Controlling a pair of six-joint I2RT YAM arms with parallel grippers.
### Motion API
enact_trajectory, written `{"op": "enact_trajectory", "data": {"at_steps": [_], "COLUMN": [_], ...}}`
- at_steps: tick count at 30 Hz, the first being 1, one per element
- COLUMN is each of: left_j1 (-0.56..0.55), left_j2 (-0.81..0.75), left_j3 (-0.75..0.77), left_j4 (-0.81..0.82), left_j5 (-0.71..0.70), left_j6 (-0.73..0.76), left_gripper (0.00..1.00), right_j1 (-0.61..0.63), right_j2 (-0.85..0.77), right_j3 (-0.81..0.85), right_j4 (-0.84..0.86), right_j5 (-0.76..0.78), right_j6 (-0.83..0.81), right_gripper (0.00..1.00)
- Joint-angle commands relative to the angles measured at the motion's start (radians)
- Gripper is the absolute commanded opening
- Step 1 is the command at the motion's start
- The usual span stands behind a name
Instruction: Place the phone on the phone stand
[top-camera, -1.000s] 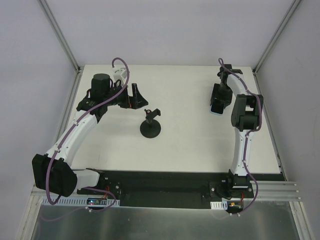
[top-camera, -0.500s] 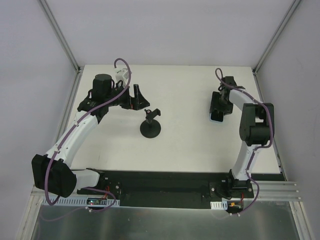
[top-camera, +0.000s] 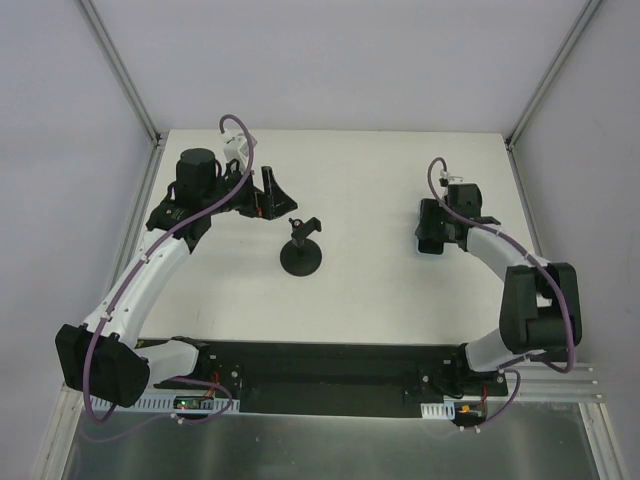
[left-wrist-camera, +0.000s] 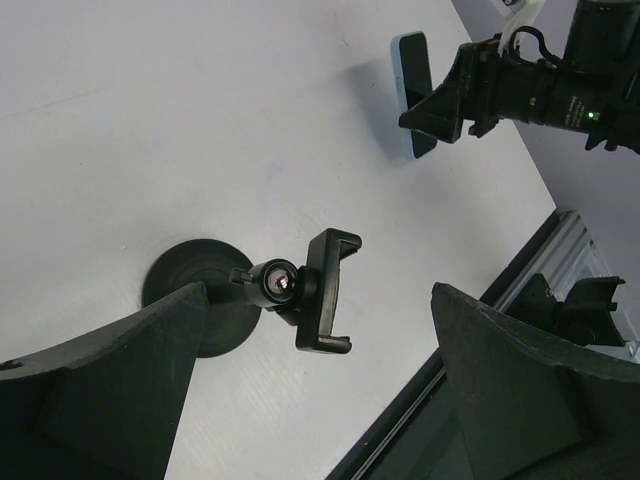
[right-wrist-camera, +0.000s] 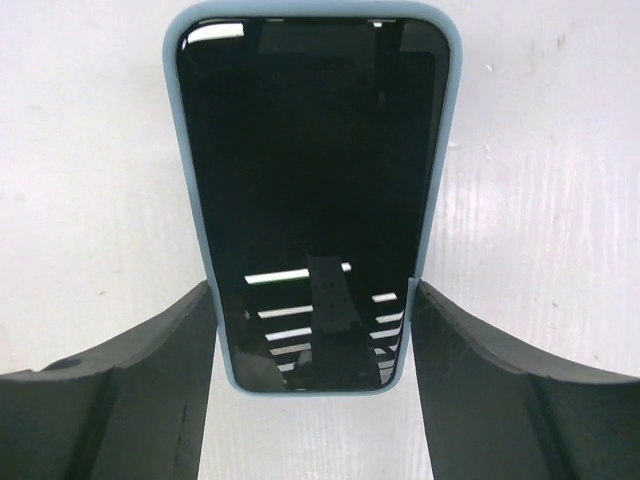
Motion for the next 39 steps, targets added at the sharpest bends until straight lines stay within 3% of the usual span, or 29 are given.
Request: {"op": "enact_trajectory", "data": {"at_steps": [1, 6, 13, 18, 22, 26, 30, 34, 38, 39], "left_j1": [-0.009, -0.011, -0.057, -0.155, -0.173, -0.218, -0.273, -0.316, -0.350, -0.350], "left_j2": [-0.022, 0.010, 0.093, 0.141, 0.214, 0.274, 0.322, 0.354, 0.386, 0.403], "left_j3": [0.021, 0.038, 0.095, 0.196, 0.246, 0.294, 0.322, 0.332, 0.360, 0.368], "left_j4": [0.036, 0.052, 0.071, 0.071, 0.071, 0.068, 0.030, 0.003, -0.040, -0.050], "left_j5": [0.011, 0.100, 0.209, 0.236, 0.241, 0.281, 0.281, 0.278, 0.256, 0.253], "left_j6": [-0.007, -0.033, -0.111, -0.217, -0.258, -0.252, -0.216, -0.194, -0.151, -0.143], "left_gripper": [0.93, 0.93, 0.89, 0.87, 0.89, 0.90, 0.88, 0.77, 0.57, 0.46], "right_j1": [0.038, 0.061, 0.137, 0.218, 0.324, 0.439, 0.527, 0.602, 0.646, 0.666], "right_j2": [-0.143, -0.211, -0.298, -0.389, -0.436, -0.464, -0.501, -0.547, -0.562, -0.562], "right_j3": [-0.050, -0.108, -0.105, -0.082, -0.016, 0.050, 0.073, 0.090, 0.097, 0.099], "right_j4": [0.243, 0.320, 0.301, 0.225, 0.111, -0.025, -0.049, -0.058, -0.076, -0.081], "right_j5": [-0.042, -0.087, -0.124, -0.162, -0.197, -0.167, -0.118, -0.099, -0.065, -0.044], "right_j6": [-0.027, -0.073, -0.157, -0.296, -0.408, -0.470, -0.478, -0.481, -0.493, -0.499], "right_gripper": [0.01, 0.01, 0.01, 0.01, 0.01, 0.01, 0.01, 0.01, 0.01, 0.01]}}
